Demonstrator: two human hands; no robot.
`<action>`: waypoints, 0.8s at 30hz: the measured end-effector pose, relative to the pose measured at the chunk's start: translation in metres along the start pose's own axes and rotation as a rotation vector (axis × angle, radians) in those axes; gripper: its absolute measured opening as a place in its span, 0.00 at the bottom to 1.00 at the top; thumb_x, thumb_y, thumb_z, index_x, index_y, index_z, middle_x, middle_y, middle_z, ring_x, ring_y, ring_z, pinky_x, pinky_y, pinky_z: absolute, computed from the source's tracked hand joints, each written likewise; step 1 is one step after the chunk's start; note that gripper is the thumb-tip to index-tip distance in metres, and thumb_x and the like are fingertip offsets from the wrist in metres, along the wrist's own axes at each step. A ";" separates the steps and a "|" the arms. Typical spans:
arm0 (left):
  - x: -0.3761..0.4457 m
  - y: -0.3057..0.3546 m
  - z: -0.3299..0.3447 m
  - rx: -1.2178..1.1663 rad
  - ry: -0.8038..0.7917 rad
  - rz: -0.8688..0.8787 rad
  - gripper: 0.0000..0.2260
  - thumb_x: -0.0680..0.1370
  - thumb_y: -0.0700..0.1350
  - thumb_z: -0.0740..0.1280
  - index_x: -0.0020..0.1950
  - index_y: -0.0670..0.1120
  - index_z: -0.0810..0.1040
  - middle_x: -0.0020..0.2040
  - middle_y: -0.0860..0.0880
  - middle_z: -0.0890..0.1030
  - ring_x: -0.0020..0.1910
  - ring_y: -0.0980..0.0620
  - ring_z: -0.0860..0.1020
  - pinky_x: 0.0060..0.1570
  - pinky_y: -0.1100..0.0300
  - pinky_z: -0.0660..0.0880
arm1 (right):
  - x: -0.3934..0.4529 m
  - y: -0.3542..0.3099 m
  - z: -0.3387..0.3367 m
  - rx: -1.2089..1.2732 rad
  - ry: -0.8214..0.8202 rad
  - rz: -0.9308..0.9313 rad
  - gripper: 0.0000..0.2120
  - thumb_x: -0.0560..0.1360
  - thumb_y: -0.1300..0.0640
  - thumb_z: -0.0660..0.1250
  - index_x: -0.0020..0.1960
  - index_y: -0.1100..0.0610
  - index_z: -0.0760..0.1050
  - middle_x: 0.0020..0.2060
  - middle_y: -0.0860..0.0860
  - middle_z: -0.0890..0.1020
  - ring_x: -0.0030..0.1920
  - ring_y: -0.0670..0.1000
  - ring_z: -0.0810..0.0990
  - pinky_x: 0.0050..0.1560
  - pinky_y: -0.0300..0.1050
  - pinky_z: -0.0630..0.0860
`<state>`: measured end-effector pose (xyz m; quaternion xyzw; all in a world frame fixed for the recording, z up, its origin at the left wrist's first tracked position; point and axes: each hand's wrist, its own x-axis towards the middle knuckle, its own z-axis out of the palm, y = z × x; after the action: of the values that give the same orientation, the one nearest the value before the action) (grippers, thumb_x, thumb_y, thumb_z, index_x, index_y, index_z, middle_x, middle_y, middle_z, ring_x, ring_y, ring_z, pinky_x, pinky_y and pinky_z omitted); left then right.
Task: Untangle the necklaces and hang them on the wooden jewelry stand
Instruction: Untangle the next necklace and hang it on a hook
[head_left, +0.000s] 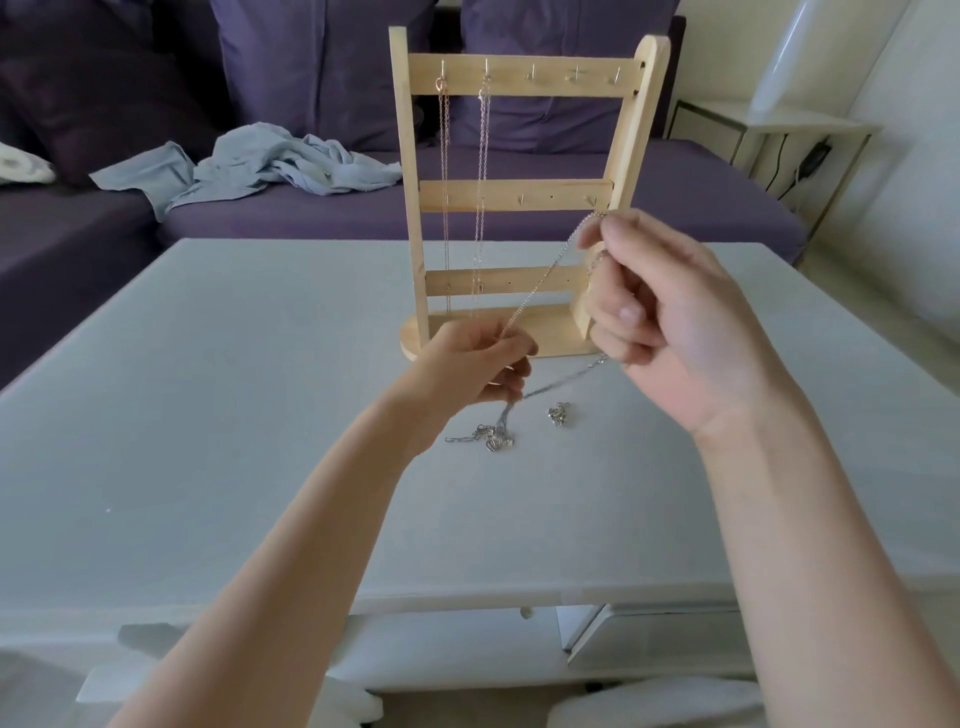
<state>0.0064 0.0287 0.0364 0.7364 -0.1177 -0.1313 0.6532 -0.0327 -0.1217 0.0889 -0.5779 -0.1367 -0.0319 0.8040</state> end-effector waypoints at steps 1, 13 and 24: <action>0.001 -0.003 0.000 -0.068 0.032 -0.049 0.09 0.80 0.37 0.60 0.41 0.43 0.75 0.35 0.48 0.77 0.29 0.56 0.76 0.35 0.65 0.77 | 0.000 0.000 0.001 0.039 -0.027 0.006 0.10 0.80 0.59 0.56 0.44 0.59 0.74 0.20 0.47 0.64 0.21 0.44 0.53 0.22 0.36 0.49; 0.001 -0.013 0.006 -0.558 -0.192 -0.339 0.10 0.78 0.47 0.63 0.40 0.44 0.73 0.33 0.50 0.75 0.28 0.58 0.72 0.28 0.69 0.72 | 0.004 0.002 -0.016 0.408 0.079 0.105 0.24 0.76 0.60 0.58 0.70 0.46 0.63 0.30 0.48 0.75 0.19 0.44 0.54 0.15 0.32 0.54; 0.004 -0.016 0.000 -0.256 -0.029 -0.215 0.09 0.77 0.29 0.62 0.47 0.40 0.78 0.41 0.45 0.82 0.36 0.58 0.81 0.41 0.69 0.78 | 0.001 0.008 -0.036 0.462 0.212 -0.121 0.22 0.78 0.61 0.59 0.68 0.44 0.66 0.48 0.50 0.81 0.24 0.43 0.61 0.24 0.30 0.63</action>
<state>0.0101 0.0294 0.0203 0.6535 -0.0300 -0.2251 0.7220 -0.0239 -0.1529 0.0711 -0.3632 -0.0899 -0.1084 0.9210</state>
